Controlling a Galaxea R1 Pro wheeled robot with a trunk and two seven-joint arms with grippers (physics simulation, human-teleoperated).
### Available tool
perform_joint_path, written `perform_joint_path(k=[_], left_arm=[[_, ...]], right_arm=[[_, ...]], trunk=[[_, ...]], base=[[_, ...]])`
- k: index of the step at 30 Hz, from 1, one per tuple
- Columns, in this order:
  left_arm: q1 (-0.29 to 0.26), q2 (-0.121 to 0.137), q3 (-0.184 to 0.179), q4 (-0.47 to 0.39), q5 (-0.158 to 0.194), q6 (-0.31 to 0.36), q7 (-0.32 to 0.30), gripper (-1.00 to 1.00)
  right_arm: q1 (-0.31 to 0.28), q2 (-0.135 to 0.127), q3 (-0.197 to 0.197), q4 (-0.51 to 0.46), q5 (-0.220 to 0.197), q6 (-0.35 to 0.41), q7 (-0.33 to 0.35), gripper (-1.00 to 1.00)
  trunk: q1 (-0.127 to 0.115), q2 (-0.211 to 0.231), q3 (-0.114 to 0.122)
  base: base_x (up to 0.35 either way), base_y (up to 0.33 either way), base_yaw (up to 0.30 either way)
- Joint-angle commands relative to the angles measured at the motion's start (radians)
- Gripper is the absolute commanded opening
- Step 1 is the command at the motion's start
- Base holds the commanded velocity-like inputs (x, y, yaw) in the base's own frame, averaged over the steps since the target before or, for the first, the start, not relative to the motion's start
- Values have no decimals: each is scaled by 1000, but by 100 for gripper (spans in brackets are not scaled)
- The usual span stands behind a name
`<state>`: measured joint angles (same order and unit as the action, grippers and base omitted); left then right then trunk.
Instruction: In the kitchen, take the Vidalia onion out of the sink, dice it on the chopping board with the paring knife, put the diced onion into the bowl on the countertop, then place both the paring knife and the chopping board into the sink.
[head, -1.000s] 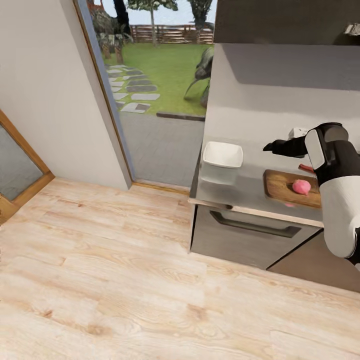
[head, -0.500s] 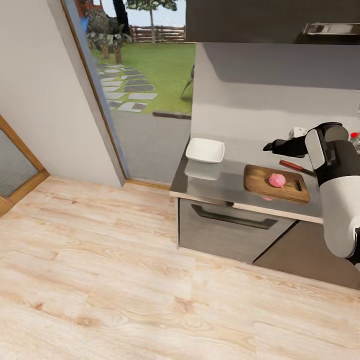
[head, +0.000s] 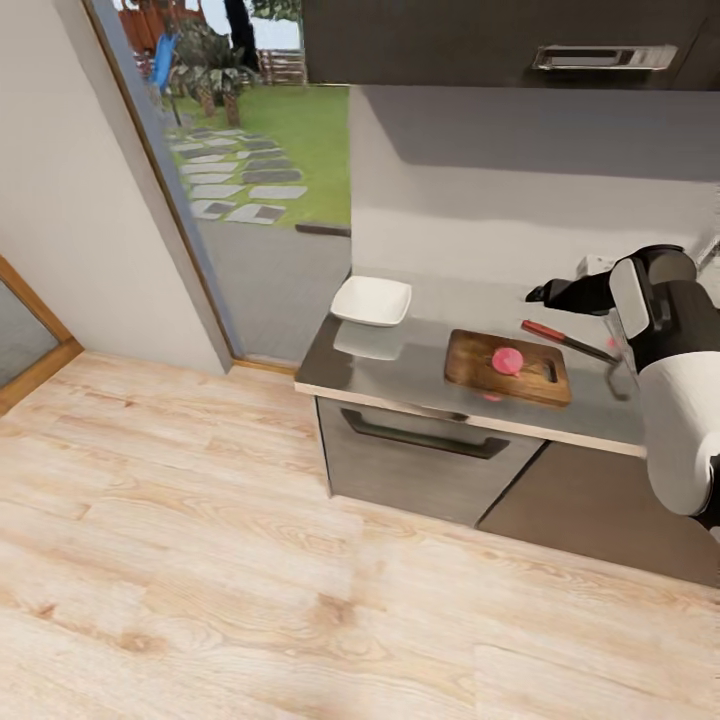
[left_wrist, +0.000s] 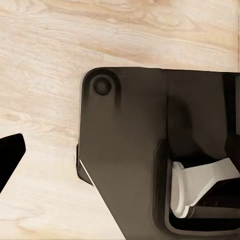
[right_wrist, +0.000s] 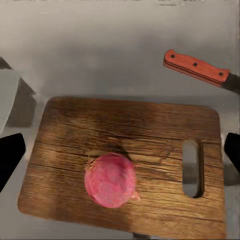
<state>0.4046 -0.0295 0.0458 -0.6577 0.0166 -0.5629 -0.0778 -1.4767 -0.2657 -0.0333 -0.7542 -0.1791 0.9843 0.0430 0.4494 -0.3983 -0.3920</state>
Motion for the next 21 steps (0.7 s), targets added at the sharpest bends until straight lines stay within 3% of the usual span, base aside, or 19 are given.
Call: perform_joint_path(k=[1,5,10,21], left_arm=[[1,-1,5,-2,2,0,-8,100],[1,-1,5,-2,2,0,-8,100],[1,-1,5,-2,2,0,-8,100],[1,-1,5,0,3,0,-8,100]], right_arm=[[-1,0,-1,1,1,4,5,100],[-1,2,-1,5,1,3,5,100],[-1,4,-2,7,3,2,2,100],[-1,9,-5,19,5,-2,-47,100]], trunk=[[1,-2,-2],[1,-2,-2],[1,-2,-2],[1,-2,-2]], base=[[0,-326,0],[0,-274,0],[0,-83,0],[90,62,0]])
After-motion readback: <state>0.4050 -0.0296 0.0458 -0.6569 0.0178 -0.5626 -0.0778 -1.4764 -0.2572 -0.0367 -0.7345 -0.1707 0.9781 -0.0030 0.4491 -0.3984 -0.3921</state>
